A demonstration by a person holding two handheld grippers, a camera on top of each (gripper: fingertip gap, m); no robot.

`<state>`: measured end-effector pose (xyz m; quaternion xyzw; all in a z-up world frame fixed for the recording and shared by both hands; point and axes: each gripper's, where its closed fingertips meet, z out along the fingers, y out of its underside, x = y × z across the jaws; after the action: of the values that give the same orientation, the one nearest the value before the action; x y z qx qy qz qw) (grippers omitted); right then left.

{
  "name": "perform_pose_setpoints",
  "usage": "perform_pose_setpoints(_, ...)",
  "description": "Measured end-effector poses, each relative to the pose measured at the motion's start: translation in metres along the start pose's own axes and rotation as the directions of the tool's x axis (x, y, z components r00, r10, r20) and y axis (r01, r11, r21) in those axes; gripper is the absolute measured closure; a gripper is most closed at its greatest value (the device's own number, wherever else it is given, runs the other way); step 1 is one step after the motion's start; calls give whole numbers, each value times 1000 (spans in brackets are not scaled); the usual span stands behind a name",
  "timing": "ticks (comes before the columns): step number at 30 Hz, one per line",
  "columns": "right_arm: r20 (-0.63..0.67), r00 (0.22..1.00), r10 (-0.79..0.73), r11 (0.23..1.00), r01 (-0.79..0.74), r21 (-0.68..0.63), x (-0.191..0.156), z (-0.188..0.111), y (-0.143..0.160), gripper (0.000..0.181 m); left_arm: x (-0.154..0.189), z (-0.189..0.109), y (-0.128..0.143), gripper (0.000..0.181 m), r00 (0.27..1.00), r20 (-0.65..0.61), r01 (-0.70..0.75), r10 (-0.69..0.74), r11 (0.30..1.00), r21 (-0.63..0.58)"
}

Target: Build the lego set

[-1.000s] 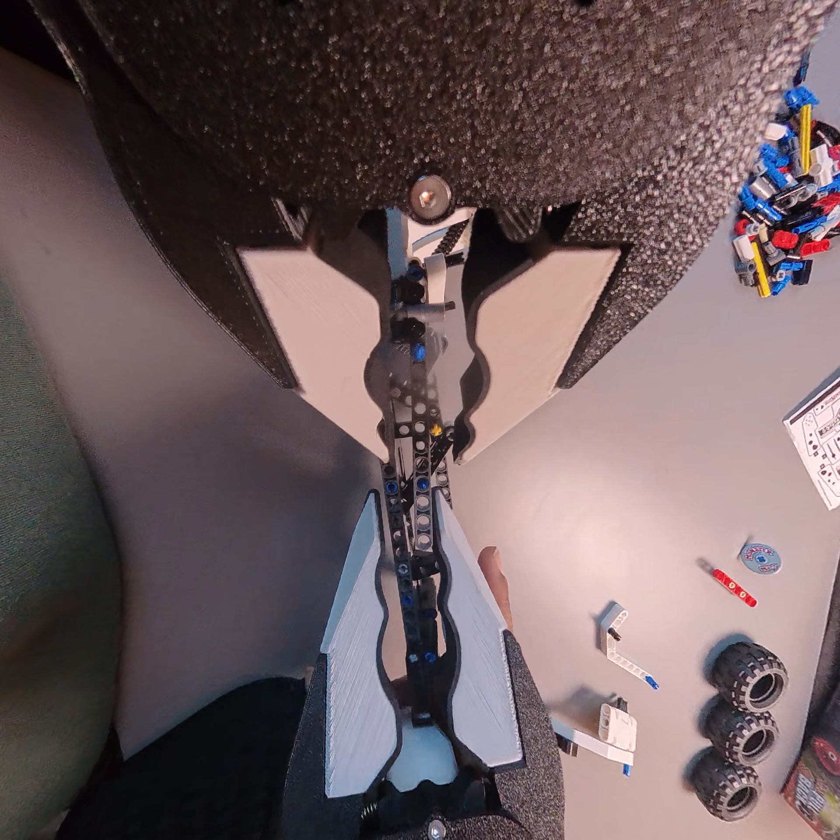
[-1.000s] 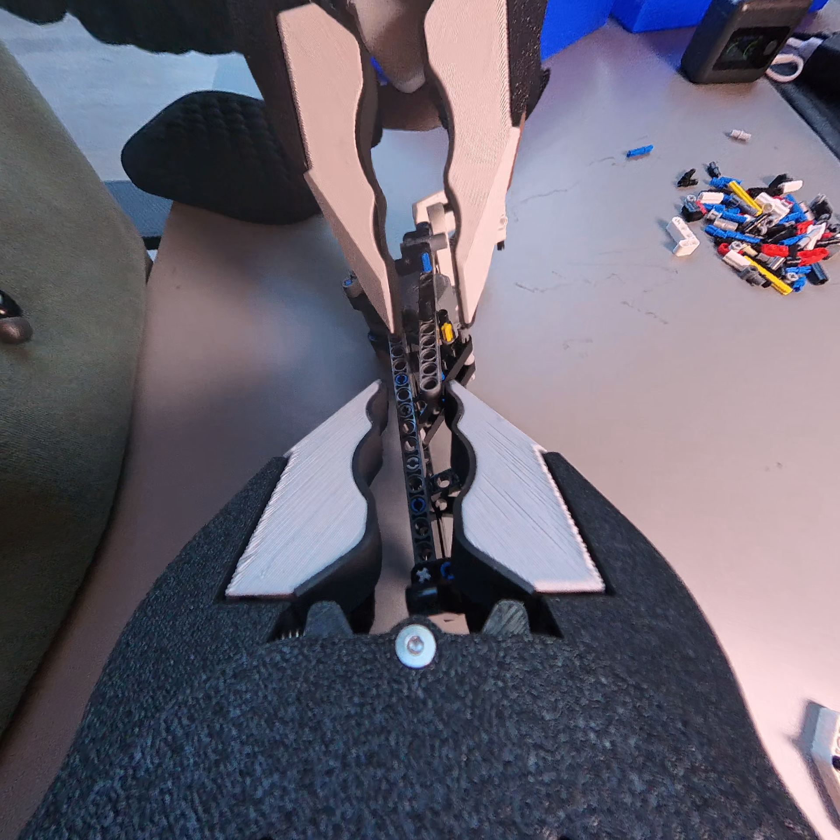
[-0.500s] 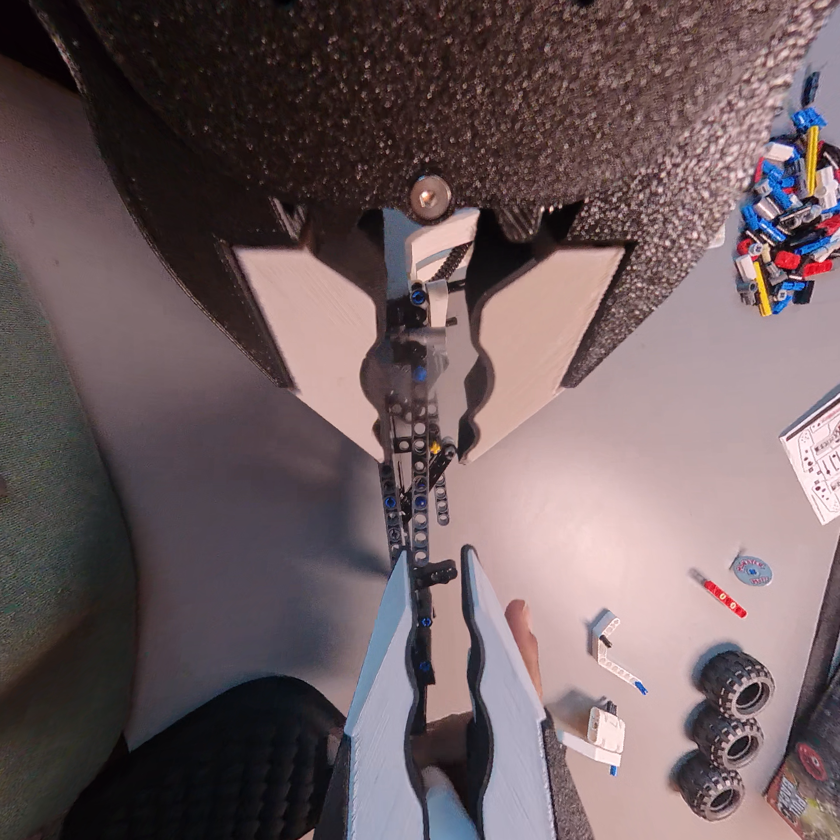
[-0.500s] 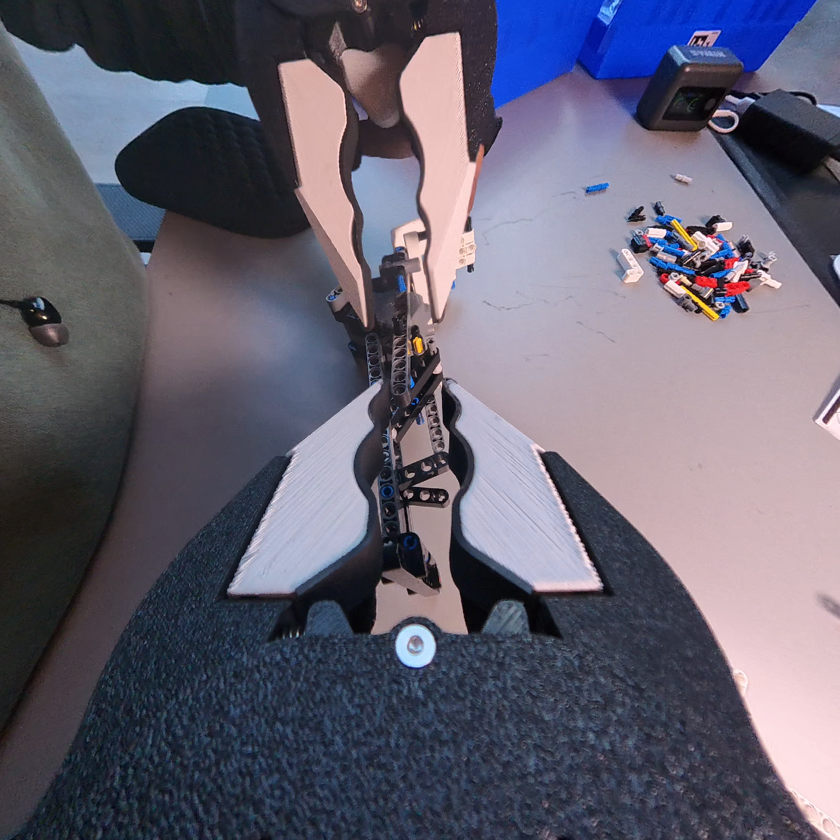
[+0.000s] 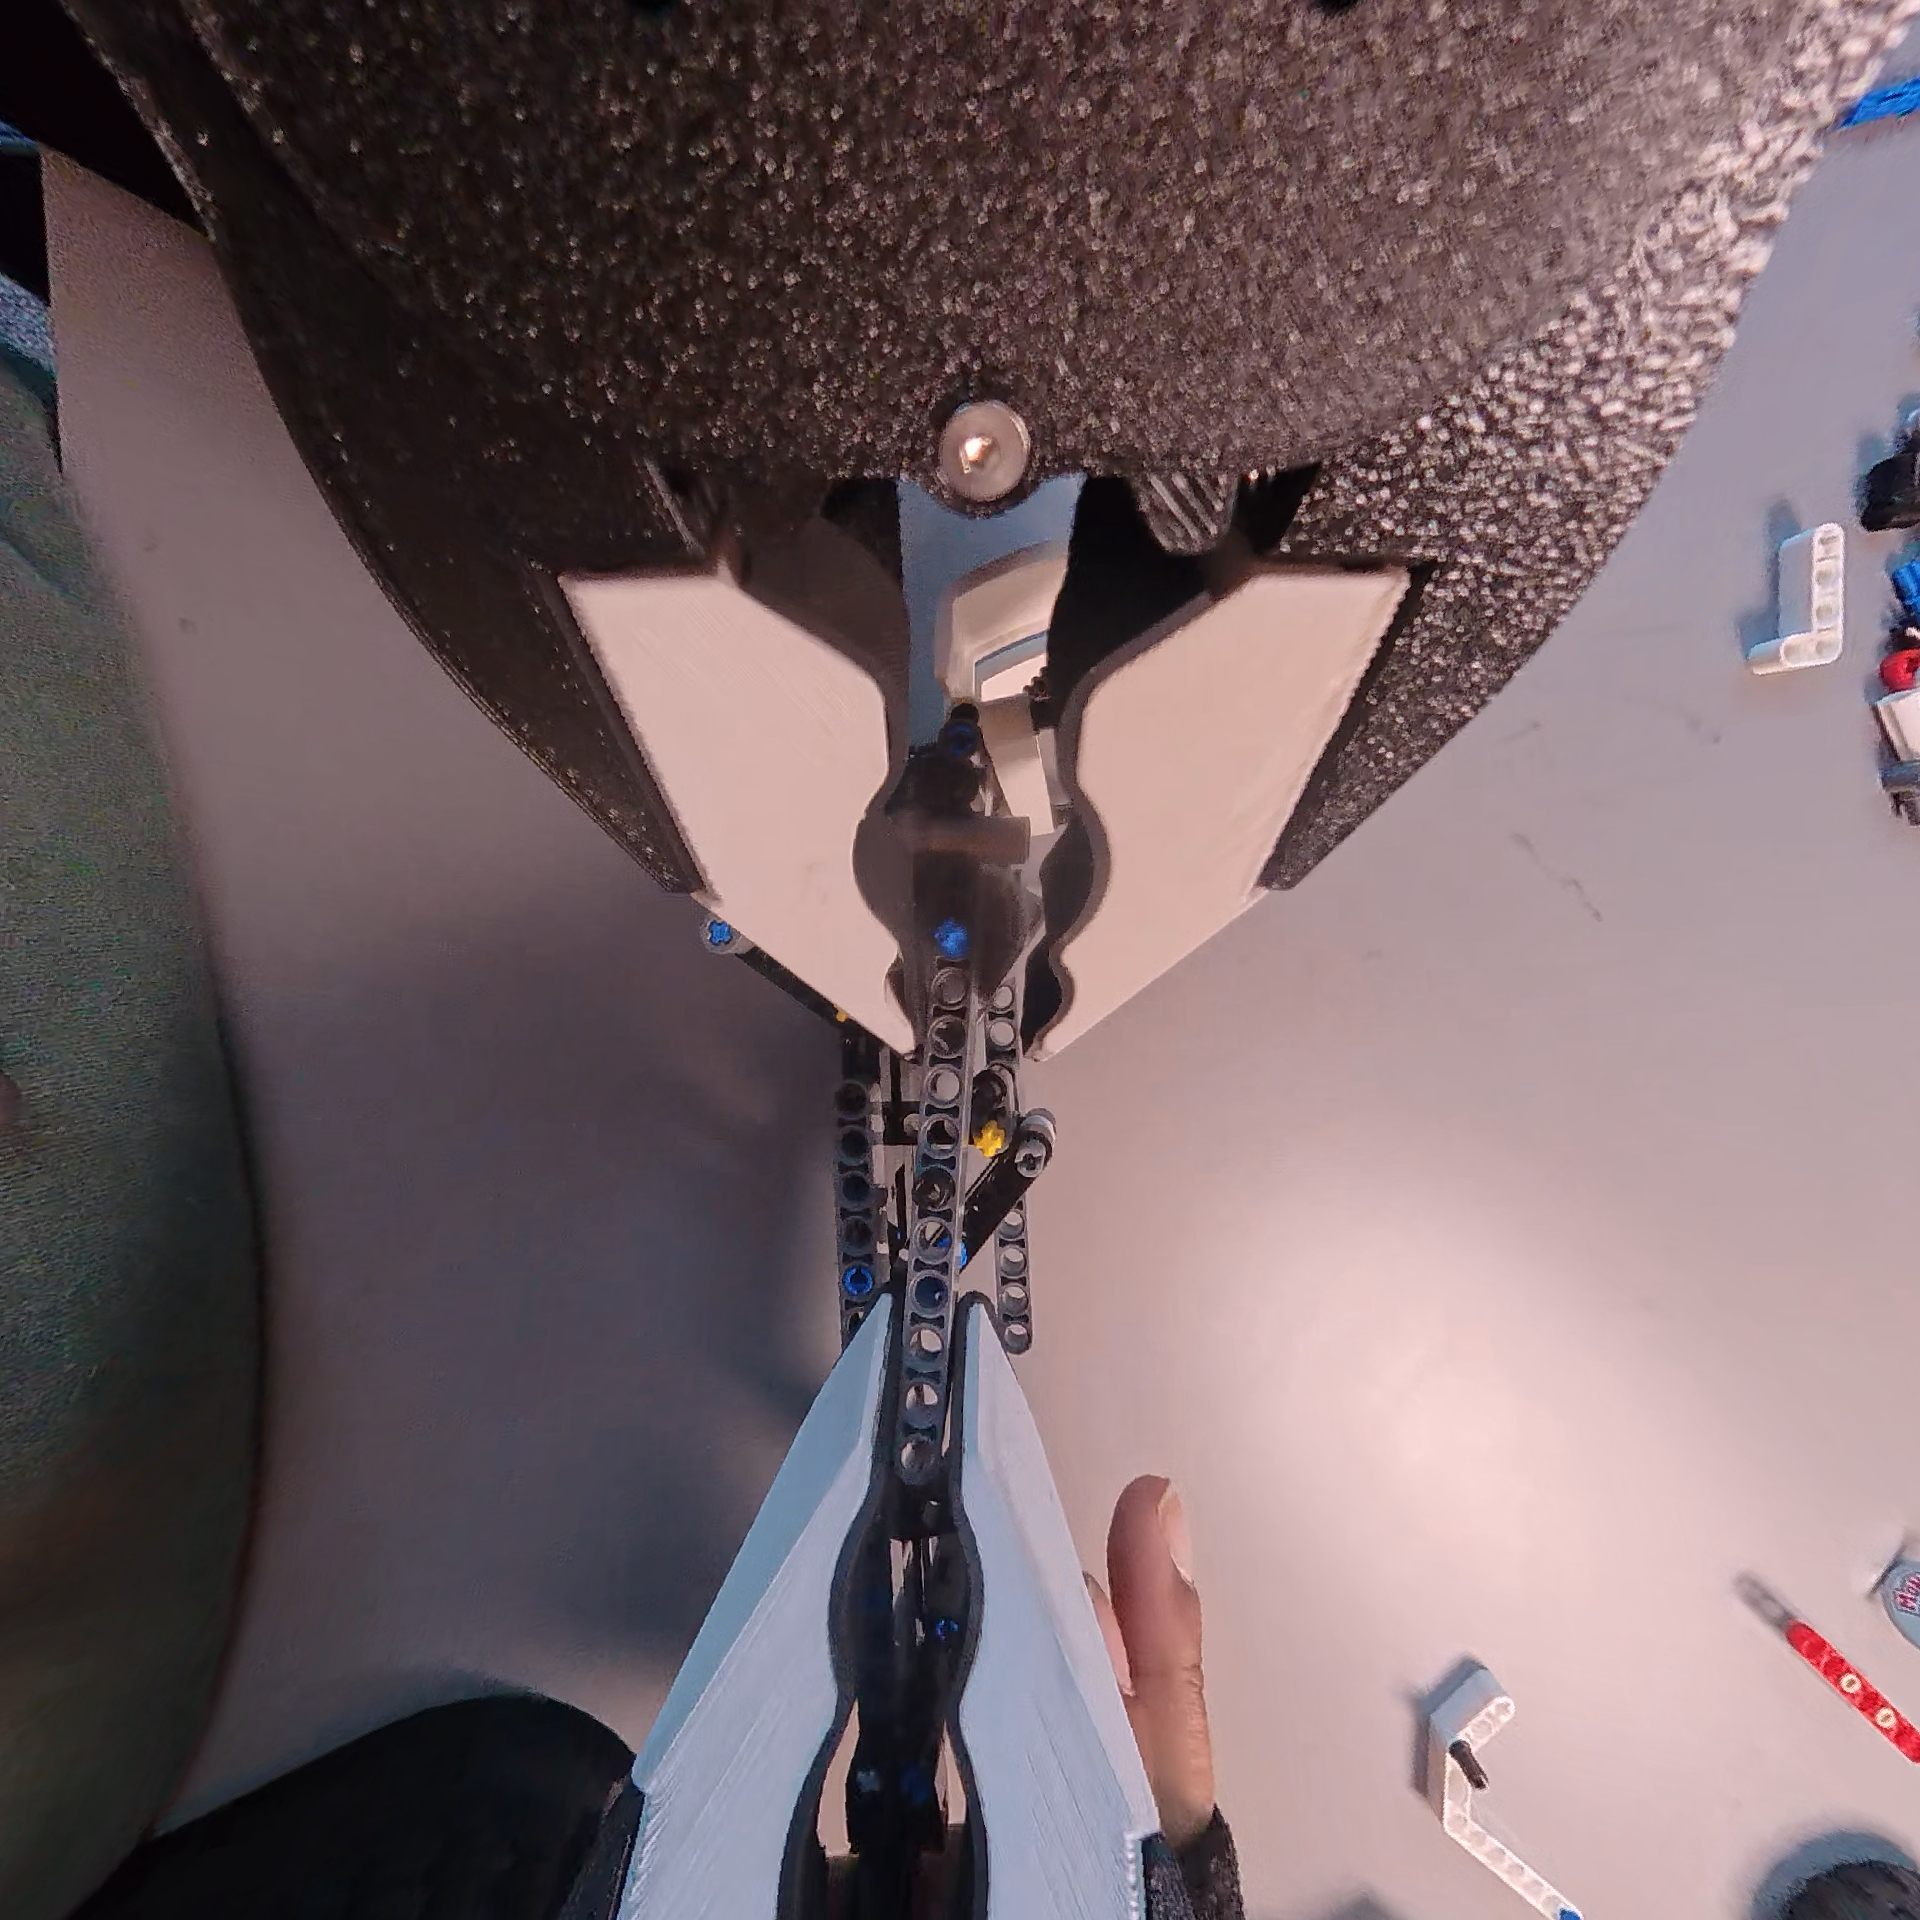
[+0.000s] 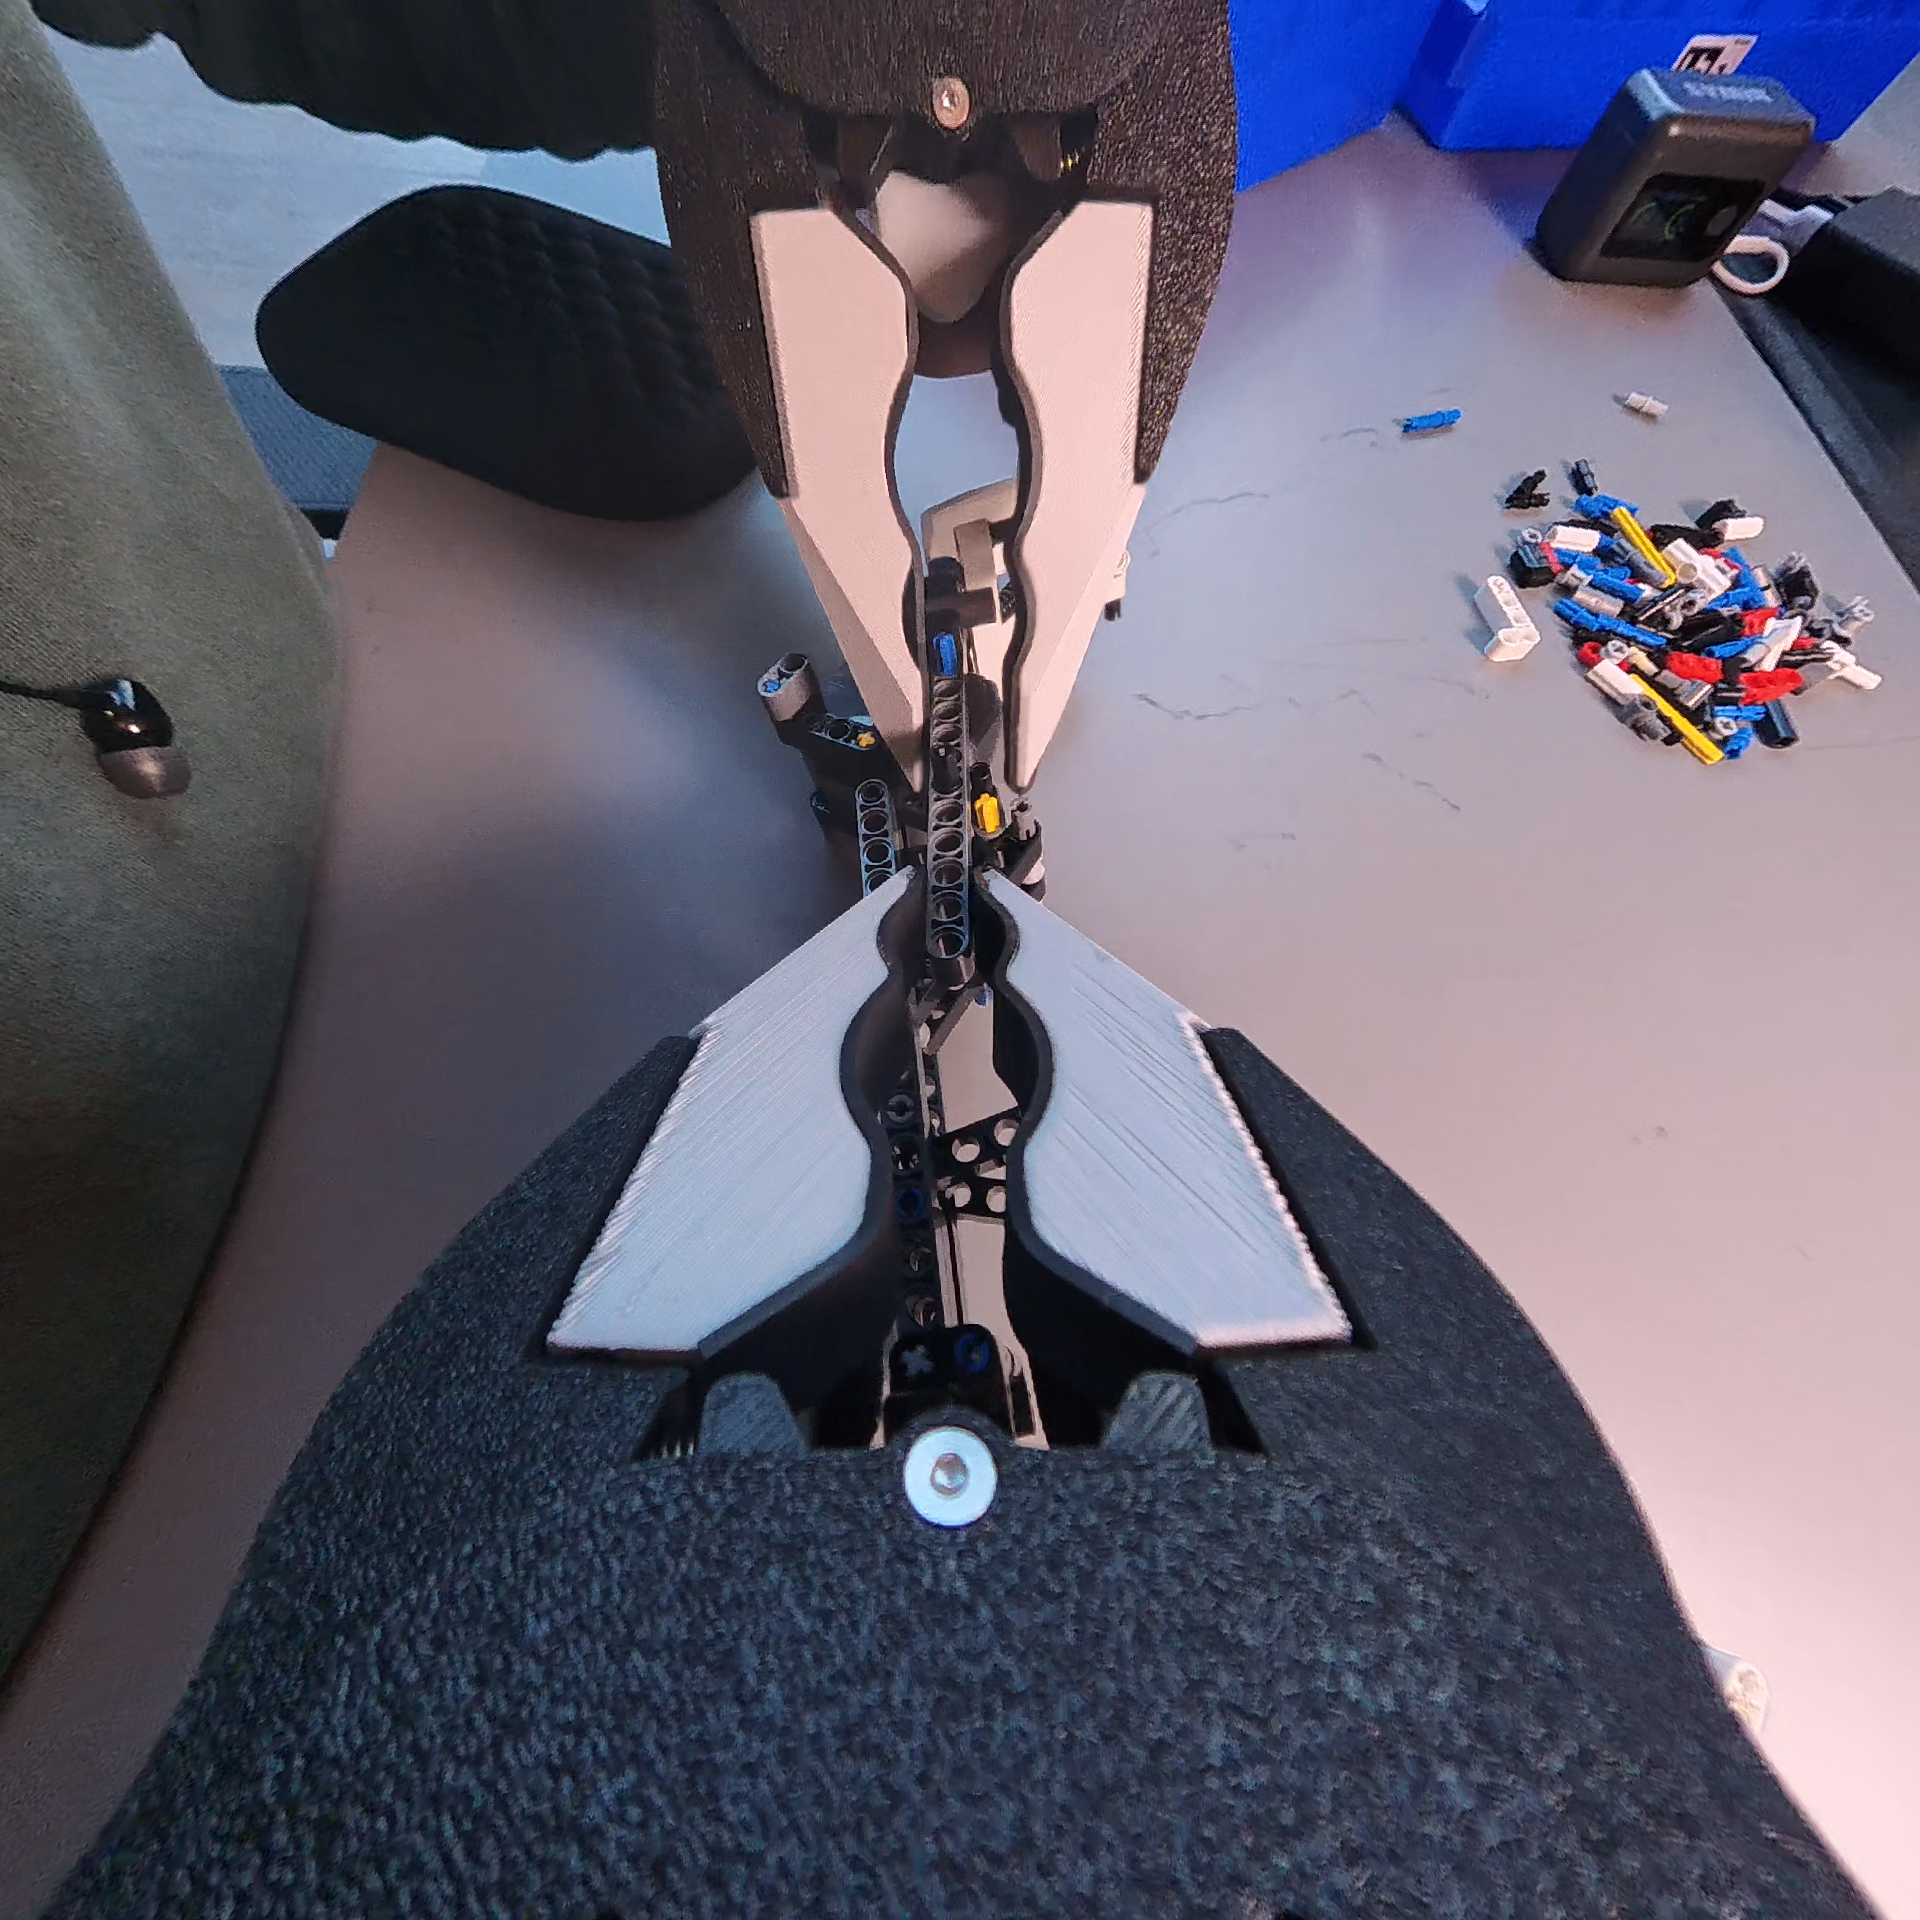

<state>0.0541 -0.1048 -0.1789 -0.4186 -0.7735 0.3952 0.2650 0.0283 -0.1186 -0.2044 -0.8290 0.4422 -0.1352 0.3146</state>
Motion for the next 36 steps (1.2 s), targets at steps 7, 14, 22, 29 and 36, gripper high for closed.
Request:
perform_pose_setpoints(7, -14, 1000, -19, 1000, 19, 5, -1, -1, 1, 174, 1, 1, -1, 164, 998, -10, 57, -57, 998, 17)
perform_pose_setpoints(14, -30, 998, -46, 999, 47, 16, -2, -3, 1, 174, 2, 2, -1, 162, 996, -7, 89, -89, 996, 23)
perform_pose_setpoints(22, -51, 993, -107, 994, 108, 15, -7, -5, 2, 174, 5, 3, -3, 159, 992, -12, 123, -122, 991, 60)
perform_pose_setpoints(29, -31, 999, -21, 999, 22, 35, -9, -8, 4, 174, 8, 4, -6, 158, 991, -27, 133, -131, 988, 81)
perform_pose_setpoints(36, 65, 975, 210, 975, -214, 55, -5, -9, 3, 173, 5, -5, -8, 145, 975, -106, 206, -193, 970, 128)
